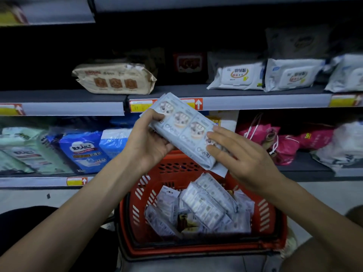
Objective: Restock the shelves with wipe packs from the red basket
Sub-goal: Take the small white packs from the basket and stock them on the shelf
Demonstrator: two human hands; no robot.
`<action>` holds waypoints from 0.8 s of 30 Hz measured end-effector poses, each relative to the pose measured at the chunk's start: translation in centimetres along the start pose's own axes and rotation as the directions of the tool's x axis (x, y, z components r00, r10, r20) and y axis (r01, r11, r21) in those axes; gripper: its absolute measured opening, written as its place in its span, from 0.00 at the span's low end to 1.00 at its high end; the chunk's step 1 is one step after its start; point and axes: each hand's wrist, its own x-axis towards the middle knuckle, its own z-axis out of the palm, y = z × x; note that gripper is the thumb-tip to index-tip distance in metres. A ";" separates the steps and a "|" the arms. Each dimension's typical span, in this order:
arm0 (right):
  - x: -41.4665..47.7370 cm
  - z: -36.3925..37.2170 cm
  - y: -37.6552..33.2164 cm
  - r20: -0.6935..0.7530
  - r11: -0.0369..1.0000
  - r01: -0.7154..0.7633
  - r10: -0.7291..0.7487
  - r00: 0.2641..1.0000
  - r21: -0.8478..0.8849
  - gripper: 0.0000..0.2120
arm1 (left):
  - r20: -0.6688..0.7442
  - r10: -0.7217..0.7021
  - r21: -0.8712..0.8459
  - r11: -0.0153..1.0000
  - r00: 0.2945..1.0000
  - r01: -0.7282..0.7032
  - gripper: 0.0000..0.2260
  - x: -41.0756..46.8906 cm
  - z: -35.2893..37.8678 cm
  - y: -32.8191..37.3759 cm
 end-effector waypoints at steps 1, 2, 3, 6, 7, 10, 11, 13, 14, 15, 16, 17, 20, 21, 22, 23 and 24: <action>0.3 -0.4 0.3 -0.006 0.999 0.034 -0.034 0.999 -0.027 0.08 | 0.007 0.015 0.004 1.000 1.000 -0.015 0.16 -0.2 0.3 0.4; 0.7 -0.9 0.6 -0.014 0.997 0.063 -0.063 0.998 -0.049 0.08 | 0.012 0.029 0.009 1.000 1.000 -0.029 0.16 -0.4 0.6 0.8; 1.0 -1.3 0.8 -0.028 0.994 0.082 -0.084 0.996 -0.065 0.09 | 0.026 0.045 0.015 0.999 0.999 -0.046 0.17 -0.7 1.0 1.3; 2.2 -2.4 1.5 -0.077 0.994 0.077 -0.082 0.994 -0.072 0.11 | 0.079 0.104 0.045 0.993 0.991 -0.108 0.18 -1.7 2.5 2.7; 2.6 -2.8 1.6 -0.095 0.997 0.055 -0.060 0.994 -0.060 0.13 | 0.087 0.129 0.061 0.989 0.988 -0.135 0.16 -2.1 3.0 3.1; 4.3 -3.8 1.9 -0.151 0.998 -0.065 0.063 0.986 -0.005 0.21 | 0.117 0.221 0.097 0.968 0.968 -0.232 0.18 -2.7 4.9 4.7; 4.9 -4.1 2.0 -0.165 0.994 -0.112 0.112 0.980 0.013 0.24 | 0.126 0.254 0.108 0.957 0.959 -0.268 0.20 -2.9 5.6 5.3; 6.4 -4.7 2.5 -0.179 0.979 -0.196 0.201 0.963 0.045 0.32 | 0.145 0.304 0.117 0.940 0.942 -0.322 0.21 -3.2 7.0 6.6; 7.1 -4.9 2.9 -0.184 0.973 -0.224 0.231 0.955 0.059 0.36 | 0.156 0.316 0.125 0.934 0.936 -0.336 0.22 -3.4 7.7 7.3; 7.9 -5.2 3.2 -0.191 0.969 -0.237 0.247 0.950 0.074 0.39 | 0.180 0.320 0.137 0.928 0.930 -0.346 0.24 -3.6 8.3 8.0; 8.7 -5.3 3.5 -0.199 0.965 -0.242 0.257 0.946 0.096 0.39 | 0.212 0.323 0.154 0.921 0.922 -0.358 0.26 -3.8 9.0 8.8; 9.5 -5.4 3.8 -0.214 0.960 -0.246 0.270 0.939 0.132 0.37 | 0.245 0.325 0.177 0.912 0.914 -0.371 0.27 -4.1 9.6 9.6; 11.5 -5.8 4.4 -0.256 0.903 -0.284 0.372 0.892 0.323 0.35 | 0.296 0.350 0.269 0.862 0.889 -0.429 0.27 -4.7 11.3 11.4; 12.1 -5.9 4.6 -0.245 0.871 -0.302 0.413 0.877 0.387 0.39 | 0.308 0.364 0.292 0.843 0.879 -0.452 0.26 -4.8 11.7 11.8; 12.7 -6.0 4.8 -0.234 0.839 -0.311 0.445 0.865 0.447 0.42 | 0.325 0.378 0.304 0.827 0.867 -0.474 0.23 -4.9 12.2 12.3; 13.4 -6.3 4.9 -0.226 0.797 -0.311 0.478 0.849 0.518 0.42 | 0.347 0.393 0.320 0.804 0.851 -0.502 0.21 -4.8 12.6 12.8; 14.3 -6.7 5.0 -0.216 0.742 -0.302 0.513 0.831 0.599 0.39 | 0.370 0.413 0.363 0.761 0.832 -0.538 0.18 -4.7 12.8 13.2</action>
